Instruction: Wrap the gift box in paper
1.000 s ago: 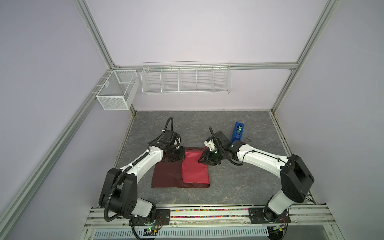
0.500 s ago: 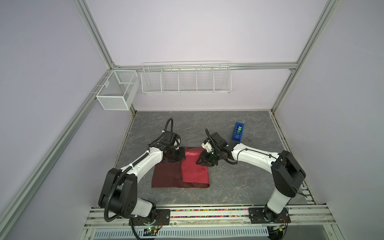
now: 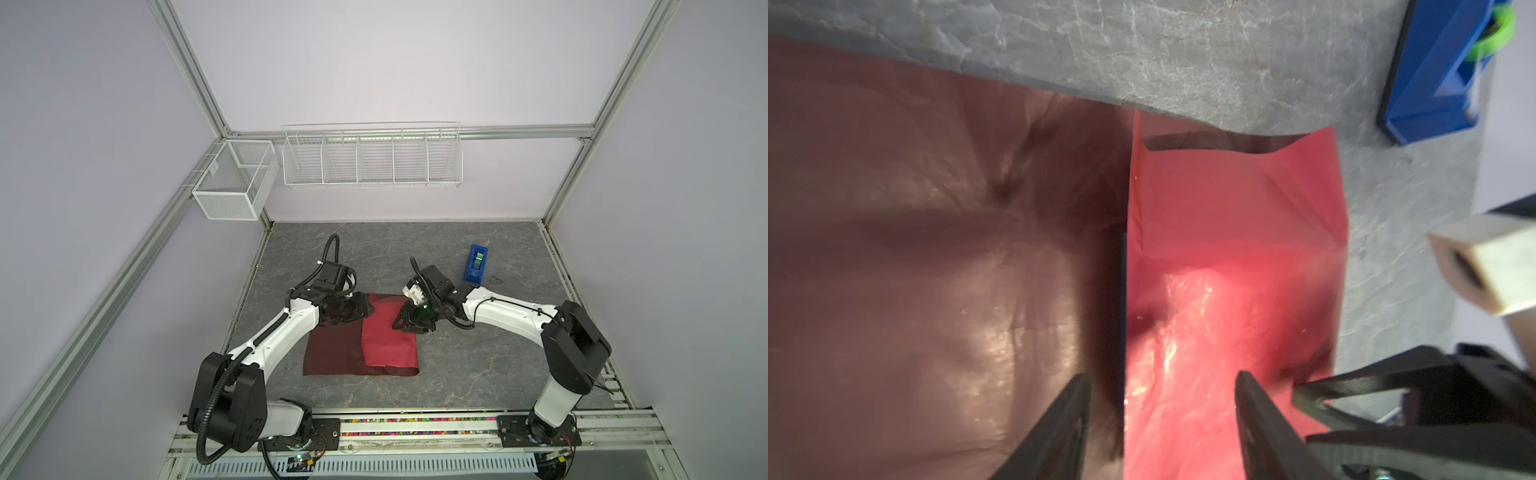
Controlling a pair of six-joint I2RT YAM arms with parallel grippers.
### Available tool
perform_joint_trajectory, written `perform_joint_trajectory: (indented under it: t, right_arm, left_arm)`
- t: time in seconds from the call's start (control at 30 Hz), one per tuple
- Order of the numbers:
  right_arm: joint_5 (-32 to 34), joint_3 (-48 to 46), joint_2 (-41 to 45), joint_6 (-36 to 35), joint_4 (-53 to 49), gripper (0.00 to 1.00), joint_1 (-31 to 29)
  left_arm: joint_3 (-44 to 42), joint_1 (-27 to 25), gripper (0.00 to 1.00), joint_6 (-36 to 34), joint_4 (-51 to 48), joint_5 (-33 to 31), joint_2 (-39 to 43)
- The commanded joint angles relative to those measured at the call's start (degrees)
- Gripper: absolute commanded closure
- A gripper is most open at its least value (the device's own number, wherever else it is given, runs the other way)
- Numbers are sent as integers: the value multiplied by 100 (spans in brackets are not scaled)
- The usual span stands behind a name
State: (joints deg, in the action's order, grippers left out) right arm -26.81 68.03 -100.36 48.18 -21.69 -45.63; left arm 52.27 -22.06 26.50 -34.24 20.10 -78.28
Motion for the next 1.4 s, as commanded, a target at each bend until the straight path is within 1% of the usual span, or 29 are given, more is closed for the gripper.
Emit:
perform_joint_trajectory:
  t: [0.0,0.2,0.3,0.5,0.6,0.7,0.83,0.93,1.03,1.13,1.23,1.3,1.37]
  right_arm:
    - [166,-176,-70,-38,-335,62,-47]
    - [176,-220,-53,-41,-317,62,-58]
    - [181,-237,-55,-45,-291,62,-59]
    - [206,-204,-47,-45,-301,62,-35]
    - [383,-5,27,-220,-599,61,-28]
    - [486,78,254,-347,-803,60,105]
    - [621,-46,764,-451,-949,59,416]
    - [791,-231,1145,-505,-1113,56,687]
    - [888,-546,1404,-534,-1150,51,1011]
    - [741,-794,1440,-594,-1095,45,1291]
    - [463,-941,1349,-623,-927,41,1496]
    - [346,-976,1253,-673,-862,37,1572]
    - [272,-976,1161,-720,-819,36,1631]
  left_arm:
    - [-155,58,39,75,136,478,-124]
    - [-359,57,36,199,394,1043,-396]
    - [-485,58,36,231,521,1135,-512]
    - [-762,56,44,317,770,1194,-744]
    - [-918,59,48,491,1053,1299,-817]
    - [-1029,57,50,650,1279,1338,-897]
    - [-1164,41,51,894,1663,1447,-997]
    - [-1209,-12,51,1092,1953,1484,-1056]
    - [-1161,-117,51,1319,2381,1563,-1187]
    - [-906,-297,52,1394,2499,1536,-1429]
    - [-682,-431,53,1411,2521,1395,-1618]
    - [-539,-508,53,1448,2596,1359,-1728]
    - [-349,-596,53,1417,2601,1326,-1856]
